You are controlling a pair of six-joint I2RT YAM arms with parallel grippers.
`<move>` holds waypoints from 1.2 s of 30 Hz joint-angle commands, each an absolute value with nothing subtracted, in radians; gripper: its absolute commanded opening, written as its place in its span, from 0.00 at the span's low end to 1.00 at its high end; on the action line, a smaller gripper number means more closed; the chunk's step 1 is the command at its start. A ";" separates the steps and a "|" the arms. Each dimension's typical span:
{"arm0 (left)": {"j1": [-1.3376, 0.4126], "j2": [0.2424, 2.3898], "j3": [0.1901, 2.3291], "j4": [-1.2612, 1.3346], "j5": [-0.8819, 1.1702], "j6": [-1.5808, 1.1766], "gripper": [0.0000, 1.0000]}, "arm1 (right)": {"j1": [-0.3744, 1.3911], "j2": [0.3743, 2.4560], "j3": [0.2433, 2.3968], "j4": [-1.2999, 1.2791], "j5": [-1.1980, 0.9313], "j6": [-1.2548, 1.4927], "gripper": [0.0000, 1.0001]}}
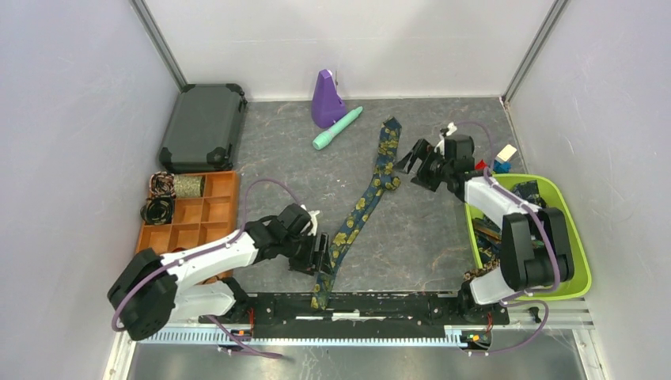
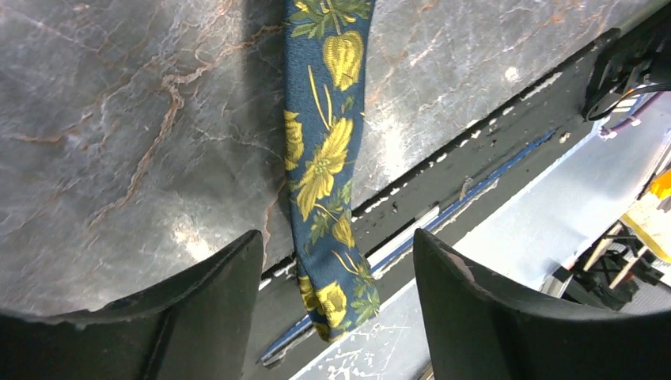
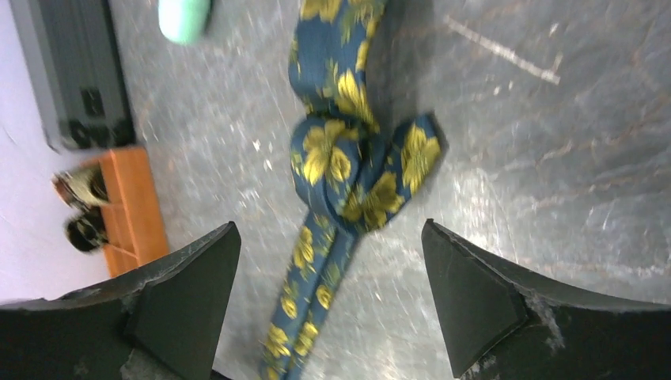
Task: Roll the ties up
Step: Place the tie at the center of the board.
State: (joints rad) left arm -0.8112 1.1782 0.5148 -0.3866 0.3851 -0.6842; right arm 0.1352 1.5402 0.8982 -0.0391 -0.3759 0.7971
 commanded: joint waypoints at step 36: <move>-1.200 1.396 0.620 -0.508 -0.140 -0.886 0.81 | 0.381 1.814 0.976 0.327 -0.595 0.284 0.68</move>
